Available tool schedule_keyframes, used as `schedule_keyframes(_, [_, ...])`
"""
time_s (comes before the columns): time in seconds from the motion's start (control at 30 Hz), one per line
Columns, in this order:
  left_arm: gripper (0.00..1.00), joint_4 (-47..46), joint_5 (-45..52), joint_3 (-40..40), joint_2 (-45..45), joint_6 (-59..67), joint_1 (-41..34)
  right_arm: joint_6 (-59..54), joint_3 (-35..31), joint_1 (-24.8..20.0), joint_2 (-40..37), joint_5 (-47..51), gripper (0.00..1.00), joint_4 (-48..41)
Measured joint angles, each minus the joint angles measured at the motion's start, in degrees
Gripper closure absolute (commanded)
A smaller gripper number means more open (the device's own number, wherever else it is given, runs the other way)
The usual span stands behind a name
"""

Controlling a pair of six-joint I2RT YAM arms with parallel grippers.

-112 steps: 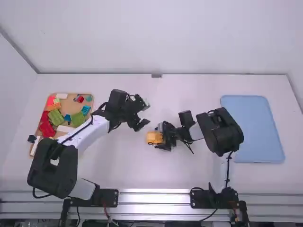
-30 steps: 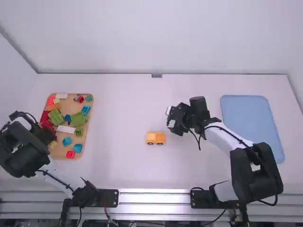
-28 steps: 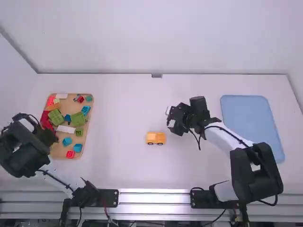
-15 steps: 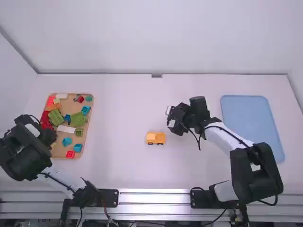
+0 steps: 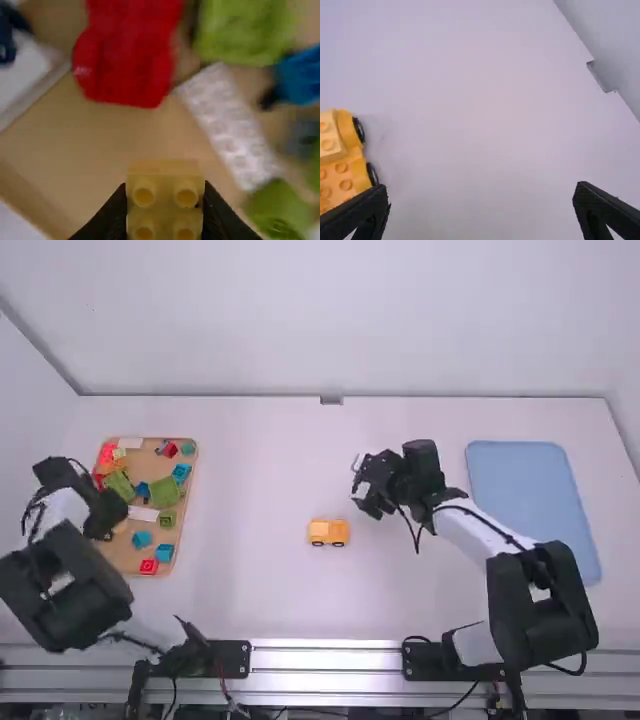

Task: Assemble lego blocks to make yellow taxi

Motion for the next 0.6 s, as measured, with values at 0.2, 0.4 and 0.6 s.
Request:
schedule_keyframes(0.2, [0.86, -0.83, 1.60, 1.46, -10.67, 4.33, -17.22, 8.61, 0.00, -2.56, 0.02, -1.40, 0.01, 2.86])
schedule_keyframes(0.4, [0.83, -0.83, 2.80, 1.44, -10.95, 12.52, -39.01, 13.77, 0.00, -3.93, 0.02, -7.74, 0.01, 6.47])
schedule_keyframes(0.6, [0.89, -0.96, 3.02, 1.46, -9.53, 20.76, -50.31, 20.94, 0.00, -5.31, 0.02, -12.26, 0.01, 12.85])
